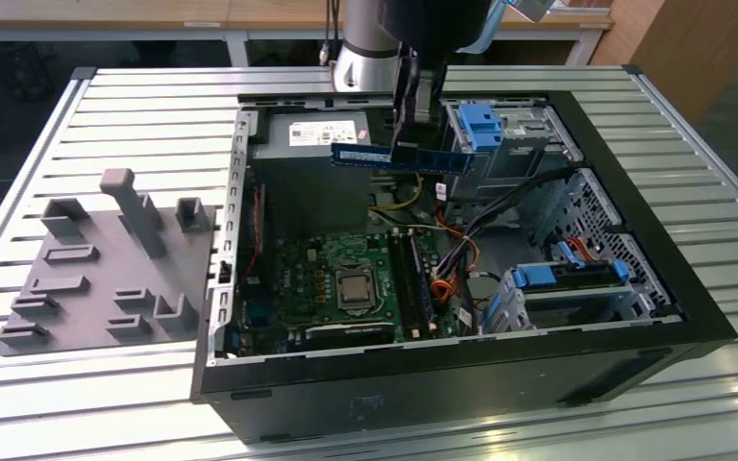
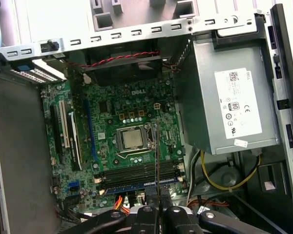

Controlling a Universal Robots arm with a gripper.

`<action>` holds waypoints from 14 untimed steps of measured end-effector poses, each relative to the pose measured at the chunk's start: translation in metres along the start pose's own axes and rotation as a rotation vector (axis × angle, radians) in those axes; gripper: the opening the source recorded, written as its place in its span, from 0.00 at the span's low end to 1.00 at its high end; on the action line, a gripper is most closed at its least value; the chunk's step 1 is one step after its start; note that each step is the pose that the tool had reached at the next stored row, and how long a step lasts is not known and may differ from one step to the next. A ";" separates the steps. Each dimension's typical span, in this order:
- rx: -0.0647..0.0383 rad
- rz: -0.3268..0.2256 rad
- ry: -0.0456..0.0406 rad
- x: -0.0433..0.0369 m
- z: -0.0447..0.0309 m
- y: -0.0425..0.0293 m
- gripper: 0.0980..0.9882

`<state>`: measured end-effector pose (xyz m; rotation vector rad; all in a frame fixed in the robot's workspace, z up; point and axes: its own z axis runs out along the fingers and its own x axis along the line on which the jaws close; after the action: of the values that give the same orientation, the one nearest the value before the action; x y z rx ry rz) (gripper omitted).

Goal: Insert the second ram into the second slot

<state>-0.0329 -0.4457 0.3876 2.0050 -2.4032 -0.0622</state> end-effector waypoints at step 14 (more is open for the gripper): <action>0.000 0.015 -0.0006 0.0000 0.0000 0.0000 0.04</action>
<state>-0.0329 -0.4457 0.3876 1.9869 -2.4185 -0.0624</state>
